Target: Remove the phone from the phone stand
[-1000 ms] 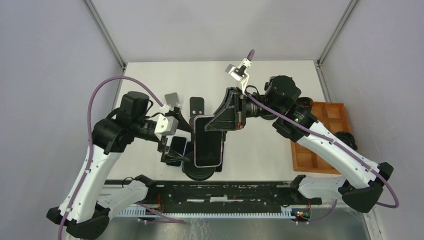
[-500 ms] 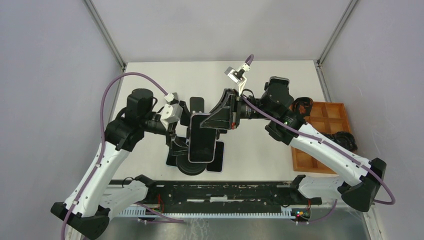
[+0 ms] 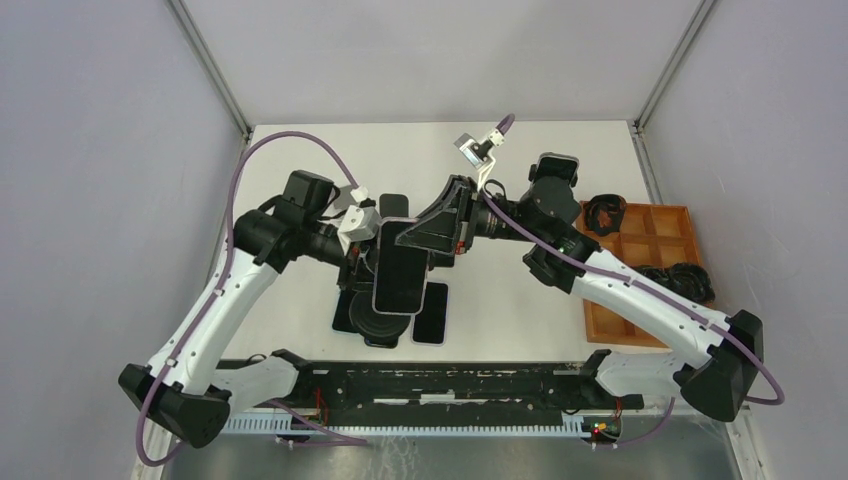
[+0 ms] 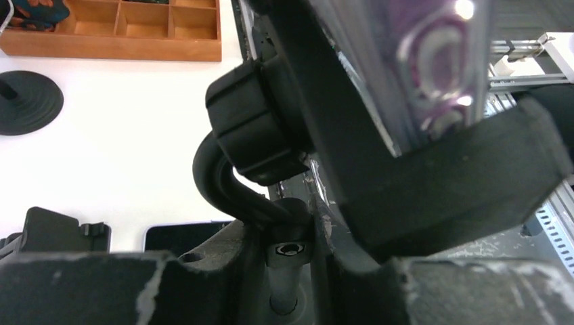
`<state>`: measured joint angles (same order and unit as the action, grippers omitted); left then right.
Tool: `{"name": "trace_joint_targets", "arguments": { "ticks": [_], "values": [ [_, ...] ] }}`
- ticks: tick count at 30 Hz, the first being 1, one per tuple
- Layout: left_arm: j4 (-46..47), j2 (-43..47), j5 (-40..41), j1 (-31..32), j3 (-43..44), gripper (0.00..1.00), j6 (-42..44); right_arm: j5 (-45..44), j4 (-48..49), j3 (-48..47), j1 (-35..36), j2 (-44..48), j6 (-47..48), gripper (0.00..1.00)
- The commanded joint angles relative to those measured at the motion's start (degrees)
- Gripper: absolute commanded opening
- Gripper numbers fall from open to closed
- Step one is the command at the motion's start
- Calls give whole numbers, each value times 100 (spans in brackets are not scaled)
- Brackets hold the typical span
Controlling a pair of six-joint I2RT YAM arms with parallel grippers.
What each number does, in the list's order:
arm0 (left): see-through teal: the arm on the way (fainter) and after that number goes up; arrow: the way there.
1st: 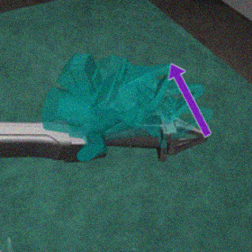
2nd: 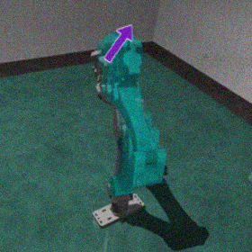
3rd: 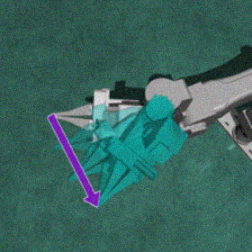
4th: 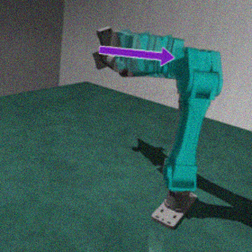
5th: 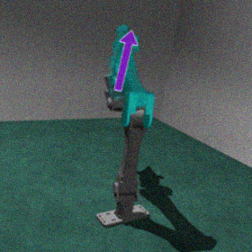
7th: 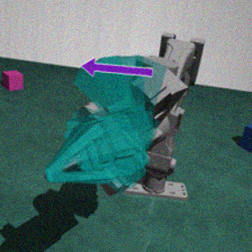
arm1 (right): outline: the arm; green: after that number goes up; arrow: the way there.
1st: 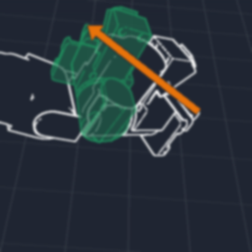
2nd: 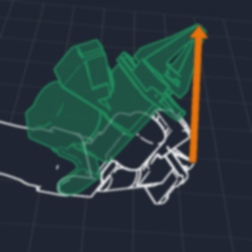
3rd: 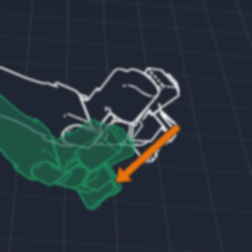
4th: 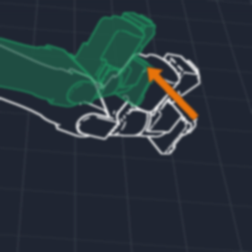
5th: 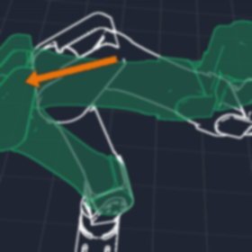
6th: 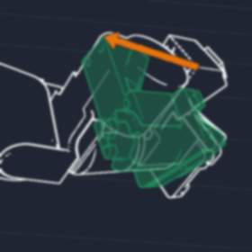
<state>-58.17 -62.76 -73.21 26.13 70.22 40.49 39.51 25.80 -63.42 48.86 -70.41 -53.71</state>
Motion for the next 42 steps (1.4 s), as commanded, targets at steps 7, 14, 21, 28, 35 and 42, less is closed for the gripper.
{"name": "trace_joint_targets", "arguments": {
  "ticks": [7,14,21,28,35,42],
  "values": [
    [-2002,-477,-123,33,964,2,2128,-294,135,342,50,525,136,21],
    [-2576,-606,19,33,1198,2,2644,155,381,512,51,531,-35,45],
    [-2574,-588,82,41,1116,2,2609,542,108,278,99,363,174,47],
    [-2576,-562,150,41,1038,2,2604,631,-274,-95,185,94,504,21],
    [-2576,-340,550,42,650,2,2915,79,405,-98,140,228,585,0],
    [-2576,123,1227,50,162,2,3595,-1028,1597,638,-298,1028,717,0]
  ]
}}
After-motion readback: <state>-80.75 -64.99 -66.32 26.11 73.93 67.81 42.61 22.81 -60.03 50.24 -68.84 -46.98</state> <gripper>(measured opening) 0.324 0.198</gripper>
